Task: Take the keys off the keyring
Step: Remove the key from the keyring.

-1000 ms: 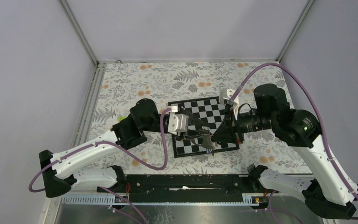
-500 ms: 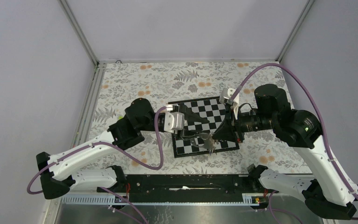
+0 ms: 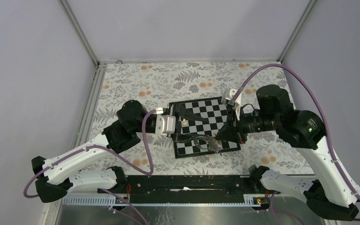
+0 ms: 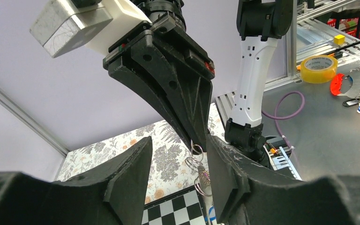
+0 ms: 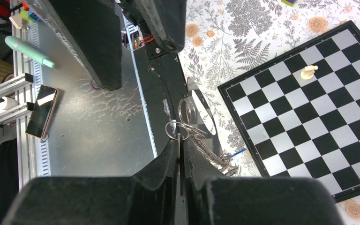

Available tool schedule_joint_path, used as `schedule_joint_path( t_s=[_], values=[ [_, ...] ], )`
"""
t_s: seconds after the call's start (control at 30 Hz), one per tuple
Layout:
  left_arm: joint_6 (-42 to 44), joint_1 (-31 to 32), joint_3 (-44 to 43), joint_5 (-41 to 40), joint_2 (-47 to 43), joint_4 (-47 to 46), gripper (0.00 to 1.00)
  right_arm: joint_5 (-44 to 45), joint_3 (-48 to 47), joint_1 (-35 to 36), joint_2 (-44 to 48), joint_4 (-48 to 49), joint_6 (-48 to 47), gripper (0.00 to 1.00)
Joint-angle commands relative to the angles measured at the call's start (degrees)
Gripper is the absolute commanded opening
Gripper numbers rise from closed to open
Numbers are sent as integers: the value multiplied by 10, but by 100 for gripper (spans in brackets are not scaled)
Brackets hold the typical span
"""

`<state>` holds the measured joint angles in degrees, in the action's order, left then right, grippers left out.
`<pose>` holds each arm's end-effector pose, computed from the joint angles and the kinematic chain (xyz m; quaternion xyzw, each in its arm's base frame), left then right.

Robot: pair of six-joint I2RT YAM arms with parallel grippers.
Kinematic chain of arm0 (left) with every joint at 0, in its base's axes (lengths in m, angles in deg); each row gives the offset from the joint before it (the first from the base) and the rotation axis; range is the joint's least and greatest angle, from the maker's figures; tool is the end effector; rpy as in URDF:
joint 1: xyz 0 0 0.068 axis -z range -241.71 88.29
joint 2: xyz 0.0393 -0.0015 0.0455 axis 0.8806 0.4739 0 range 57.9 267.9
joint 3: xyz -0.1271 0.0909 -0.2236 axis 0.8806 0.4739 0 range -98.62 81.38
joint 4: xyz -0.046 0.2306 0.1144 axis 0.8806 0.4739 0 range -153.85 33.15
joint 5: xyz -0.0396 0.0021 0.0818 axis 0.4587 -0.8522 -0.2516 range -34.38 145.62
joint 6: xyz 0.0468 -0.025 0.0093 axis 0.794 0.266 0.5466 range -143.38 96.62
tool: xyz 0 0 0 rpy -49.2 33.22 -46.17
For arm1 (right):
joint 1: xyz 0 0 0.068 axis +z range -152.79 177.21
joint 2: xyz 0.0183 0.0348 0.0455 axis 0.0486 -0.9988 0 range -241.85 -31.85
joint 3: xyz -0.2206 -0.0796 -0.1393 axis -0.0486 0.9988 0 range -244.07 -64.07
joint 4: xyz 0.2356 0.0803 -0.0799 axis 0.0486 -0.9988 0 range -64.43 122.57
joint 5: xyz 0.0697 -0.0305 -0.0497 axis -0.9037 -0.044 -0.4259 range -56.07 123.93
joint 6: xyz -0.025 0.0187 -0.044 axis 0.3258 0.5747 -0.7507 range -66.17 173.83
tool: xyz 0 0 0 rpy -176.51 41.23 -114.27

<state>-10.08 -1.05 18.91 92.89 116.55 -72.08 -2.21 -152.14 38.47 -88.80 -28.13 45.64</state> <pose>0.0905 -0.2051 0.4366 0.5570 0.3267 -0.4800 0.5939 0.0945 0.1108 0.4619 -0.4853 0.6810 0.3931 0.3823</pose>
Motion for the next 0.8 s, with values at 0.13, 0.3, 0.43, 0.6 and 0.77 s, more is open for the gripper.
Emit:
schedule_joint_path(
  t_s=[0.13,0.3,0.43,0.6,0.77],
  values=[
    [34,-3,-6,-1,15,12,47,-60,-35,3,0,6,-4,6],
    [60,-6,-10,-20,17,21,45,-97,-38,2,-2,-1,2,6],
    [68,-10,-20,-21,25,28,44,-105,-37,2,1,0,4,7],
    [56,-11,-24,10,37,18,44,-109,-38,2,3,6,5,7],
    [32,-11,-19,59,43,-5,45,-100,-37,3,6,11,0,7]
  ],
)
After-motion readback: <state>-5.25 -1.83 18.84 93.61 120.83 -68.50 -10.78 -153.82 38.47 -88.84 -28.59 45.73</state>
